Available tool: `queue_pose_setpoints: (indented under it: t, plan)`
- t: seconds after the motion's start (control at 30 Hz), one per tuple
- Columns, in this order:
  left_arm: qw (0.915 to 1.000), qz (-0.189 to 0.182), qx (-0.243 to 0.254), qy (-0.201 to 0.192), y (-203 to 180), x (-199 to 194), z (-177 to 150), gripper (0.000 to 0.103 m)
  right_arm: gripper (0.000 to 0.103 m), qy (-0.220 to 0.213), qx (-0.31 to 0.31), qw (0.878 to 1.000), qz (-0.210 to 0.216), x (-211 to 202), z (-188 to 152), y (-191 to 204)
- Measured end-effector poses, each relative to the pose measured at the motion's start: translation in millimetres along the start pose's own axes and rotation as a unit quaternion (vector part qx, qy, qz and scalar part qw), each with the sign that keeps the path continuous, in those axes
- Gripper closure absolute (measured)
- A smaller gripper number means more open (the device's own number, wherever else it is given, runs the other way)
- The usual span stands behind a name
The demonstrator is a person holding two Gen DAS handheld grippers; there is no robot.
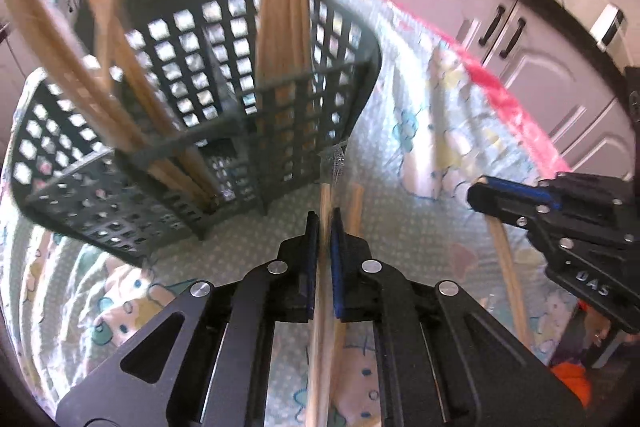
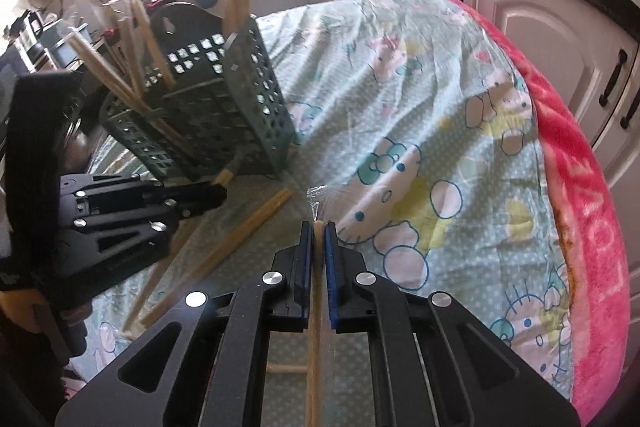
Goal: Organize utensils
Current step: 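Lift both held chopsticks and carry them over the green caddy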
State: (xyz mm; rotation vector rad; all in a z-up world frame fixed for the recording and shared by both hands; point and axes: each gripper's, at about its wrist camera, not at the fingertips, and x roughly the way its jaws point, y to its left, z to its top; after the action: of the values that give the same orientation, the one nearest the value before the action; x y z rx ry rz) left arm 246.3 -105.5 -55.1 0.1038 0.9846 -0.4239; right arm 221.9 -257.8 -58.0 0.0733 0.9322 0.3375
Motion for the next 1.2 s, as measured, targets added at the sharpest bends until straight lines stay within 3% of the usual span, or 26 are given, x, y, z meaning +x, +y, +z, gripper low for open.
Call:
queue_pose_setpoints:
  t: [0.53, 0.9, 1.2]
  plan:
    - [0.9915, -0.029, -0.049, -0.117, 28.4, -107.0, -20.6, 0.1, 0.097, -0.08, -0.066, 0.994, 0.031, -57.9, 11.3, 48.7]
    - [0.9803, -0.029, -0.082, -0.177, 43.6, -151.0, -28.4, 0.1, 0.097, -0.131, -0.097, 0.985, 0.05, -92.4, 14.9, 80.5]
    - [0.9702, -0.021, -0.103, -0.218, 58.9, -183.2, -28.0, 0.1, 0.097, -0.194, -0.121, 0.971, 0.064, -123.5, 23.5, 104.8]
